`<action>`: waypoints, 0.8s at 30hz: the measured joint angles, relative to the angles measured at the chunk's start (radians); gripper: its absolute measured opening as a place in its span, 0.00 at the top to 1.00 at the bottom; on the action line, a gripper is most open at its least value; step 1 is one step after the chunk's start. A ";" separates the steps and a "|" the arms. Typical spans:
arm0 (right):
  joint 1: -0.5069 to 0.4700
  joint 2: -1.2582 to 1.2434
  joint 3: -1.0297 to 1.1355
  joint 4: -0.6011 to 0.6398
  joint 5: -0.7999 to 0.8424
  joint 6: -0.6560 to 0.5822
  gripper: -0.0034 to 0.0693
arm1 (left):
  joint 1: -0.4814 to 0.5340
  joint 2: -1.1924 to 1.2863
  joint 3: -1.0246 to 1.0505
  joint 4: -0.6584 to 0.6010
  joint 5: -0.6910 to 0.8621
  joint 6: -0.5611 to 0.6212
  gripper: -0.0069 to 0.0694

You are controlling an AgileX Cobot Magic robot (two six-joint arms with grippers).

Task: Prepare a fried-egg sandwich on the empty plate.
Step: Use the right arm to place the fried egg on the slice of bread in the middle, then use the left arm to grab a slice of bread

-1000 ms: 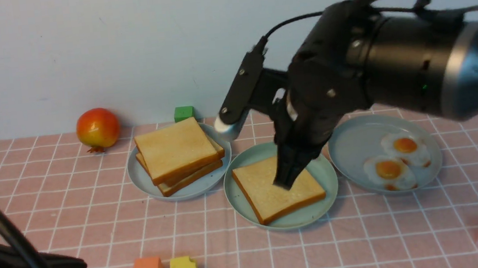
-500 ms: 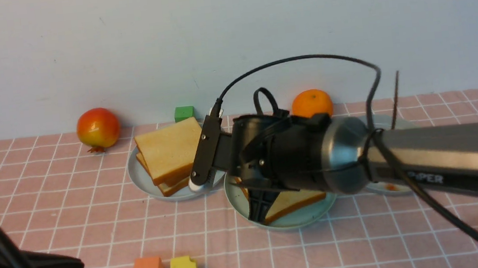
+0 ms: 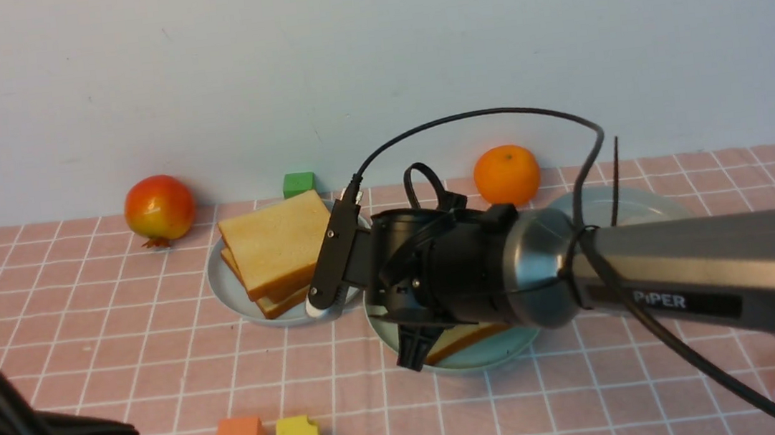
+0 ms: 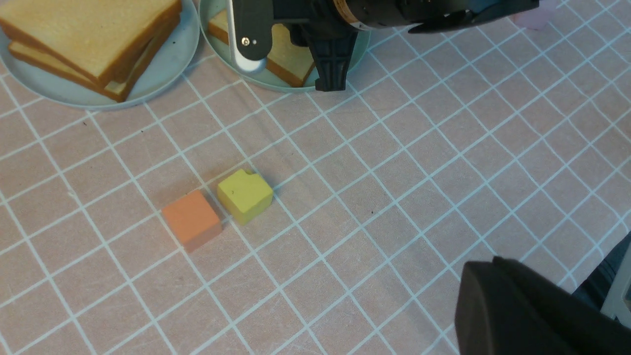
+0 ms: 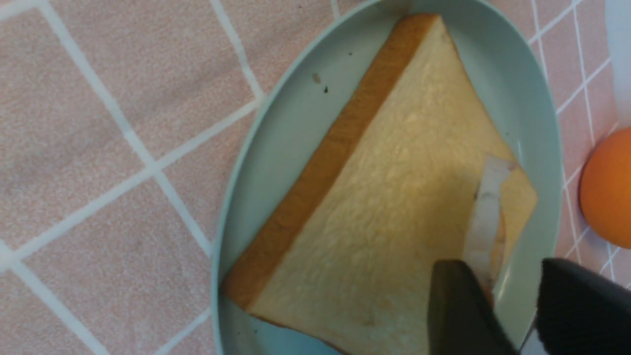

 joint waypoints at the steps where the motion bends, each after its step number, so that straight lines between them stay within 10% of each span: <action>1: 0.005 -0.002 0.000 0.004 0.007 0.007 0.44 | 0.000 0.000 0.000 0.000 0.000 0.000 0.89; 6: 0.051 -0.067 0.002 0.062 0.051 0.020 0.15 | 0.000 0.000 0.000 -0.001 0.001 0.000 0.89; 10: 0.099 -0.195 0.002 0.126 0.108 0.020 0.10 | 0.000 0.007 0.000 -0.003 0.001 0.000 0.89; 18: 0.102 -0.519 0.025 0.334 0.407 0.020 0.39 | 0.004 0.214 -0.003 0.003 -0.005 0.001 0.89; 24: 0.100 -0.788 0.161 0.528 0.438 0.020 0.79 | 0.238 0.504 -0.106 -0.127 -0.044 0.174 0.89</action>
